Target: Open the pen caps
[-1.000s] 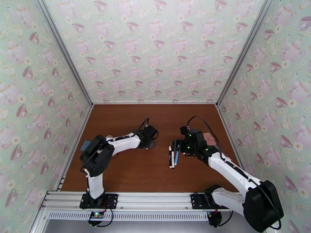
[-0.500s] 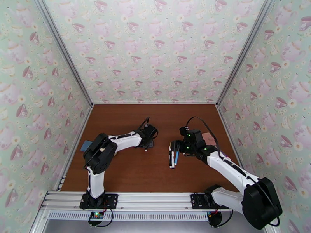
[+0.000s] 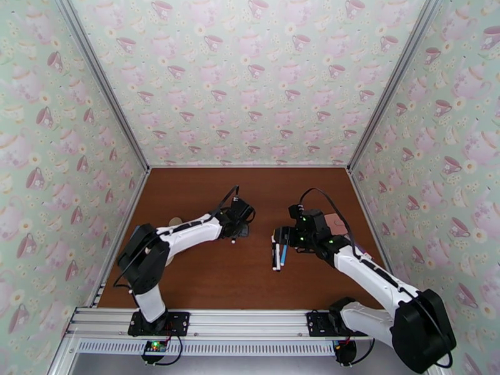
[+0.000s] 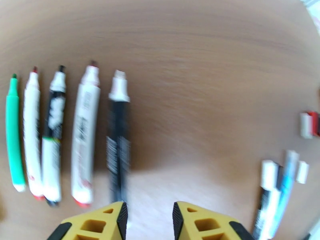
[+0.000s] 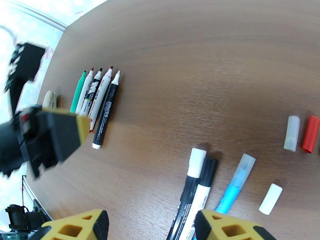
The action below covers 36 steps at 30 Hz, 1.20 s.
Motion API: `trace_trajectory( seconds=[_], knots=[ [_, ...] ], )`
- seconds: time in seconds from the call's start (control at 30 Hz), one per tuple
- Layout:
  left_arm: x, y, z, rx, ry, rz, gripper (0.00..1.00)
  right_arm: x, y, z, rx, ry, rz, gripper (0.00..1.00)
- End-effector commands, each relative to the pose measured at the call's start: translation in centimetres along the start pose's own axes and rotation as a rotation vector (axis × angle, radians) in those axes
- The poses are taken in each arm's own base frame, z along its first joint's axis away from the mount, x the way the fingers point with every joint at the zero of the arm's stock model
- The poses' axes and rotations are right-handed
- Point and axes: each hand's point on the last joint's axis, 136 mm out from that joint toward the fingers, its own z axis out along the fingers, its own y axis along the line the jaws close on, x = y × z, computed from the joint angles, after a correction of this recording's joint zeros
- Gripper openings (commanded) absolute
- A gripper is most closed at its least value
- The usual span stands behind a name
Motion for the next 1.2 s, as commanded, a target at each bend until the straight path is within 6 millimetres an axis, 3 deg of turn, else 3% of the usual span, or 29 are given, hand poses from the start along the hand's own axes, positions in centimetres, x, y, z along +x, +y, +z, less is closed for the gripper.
trace_trajectory(
  seconds=[0.0,0.33,0.6,1.0,1.17],
  knots=[
    [2.7,-2.1,-0.5,0.09,0.059,-0.089,0.37,1.0,-0.3,-0.5,0.008,0.006,0.017,0.63],
    [6.9,-9.2,0.3,0.24,0.12,-0.123,0.4,4.3,-1.6,-2.4,0.064,0.085,0.063,0.68],
    [8.5,-11.8,2.5,0.272,0.186,-0.104,0.38,5.6,-2.4,-2.9,0.086,0.089,0.078,0.68],
    [10.0,-11.9,4.5,0.241,0.245,-0.077,0.38,5.4,-2.4,-2.4,0.09,0.096,0.073,0.68],
    [9.9,-9.9,4.8,0.13,0.241,-0.037,0.34,5.4,-2.5,-2.2,0.09,0.099,0.075,0.68]
  ],
)
